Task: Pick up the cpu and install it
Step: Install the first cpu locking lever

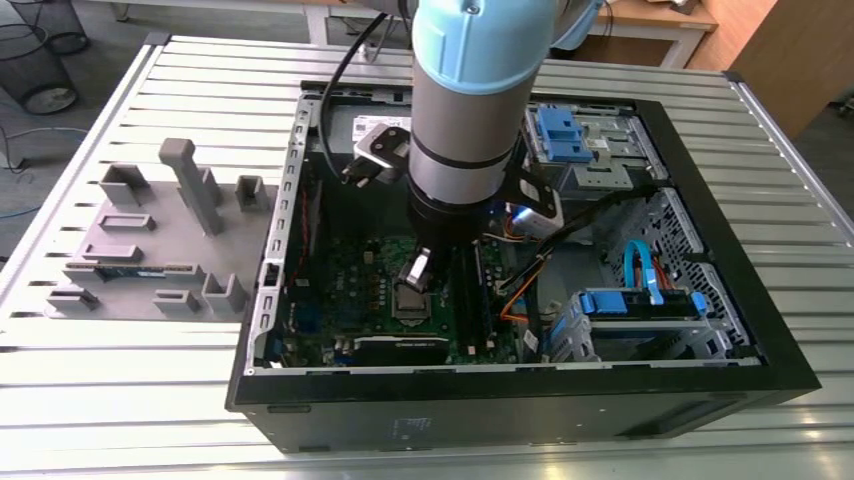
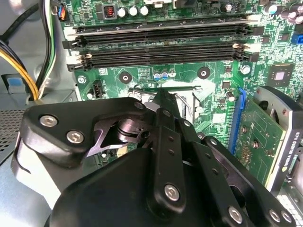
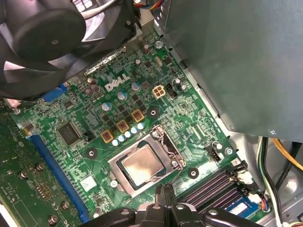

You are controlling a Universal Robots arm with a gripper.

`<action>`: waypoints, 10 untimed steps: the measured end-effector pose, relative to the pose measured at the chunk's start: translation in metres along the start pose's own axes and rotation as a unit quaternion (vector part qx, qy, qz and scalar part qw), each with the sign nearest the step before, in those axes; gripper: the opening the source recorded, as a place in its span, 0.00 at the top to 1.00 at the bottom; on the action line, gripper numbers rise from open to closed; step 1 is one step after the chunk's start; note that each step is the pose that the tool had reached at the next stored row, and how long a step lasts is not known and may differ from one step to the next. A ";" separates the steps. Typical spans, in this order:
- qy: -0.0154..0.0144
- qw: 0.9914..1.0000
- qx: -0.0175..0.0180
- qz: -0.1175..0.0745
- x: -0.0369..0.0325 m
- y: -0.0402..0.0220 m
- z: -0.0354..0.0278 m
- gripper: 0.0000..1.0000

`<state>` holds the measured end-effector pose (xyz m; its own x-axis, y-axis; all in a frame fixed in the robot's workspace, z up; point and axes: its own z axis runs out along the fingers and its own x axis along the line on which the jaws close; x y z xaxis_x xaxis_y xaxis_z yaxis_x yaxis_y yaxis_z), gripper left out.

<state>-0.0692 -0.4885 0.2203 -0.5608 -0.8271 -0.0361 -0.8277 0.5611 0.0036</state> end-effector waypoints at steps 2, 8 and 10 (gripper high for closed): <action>0.002 1.000 0.001 0.002 0.0001 0.0002 0.0009 0.89; 0.004 1.000 0.003 0.007 0.0005 0.0007 0.0023 0.89; 0.005 1.000 0.004 0.010 0.0008 0.0010 0.0031 0.89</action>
<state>-0.0704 -0.4885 0.2172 -0.5776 -0.8159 -0.0251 -0.8161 0.5779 -0.0042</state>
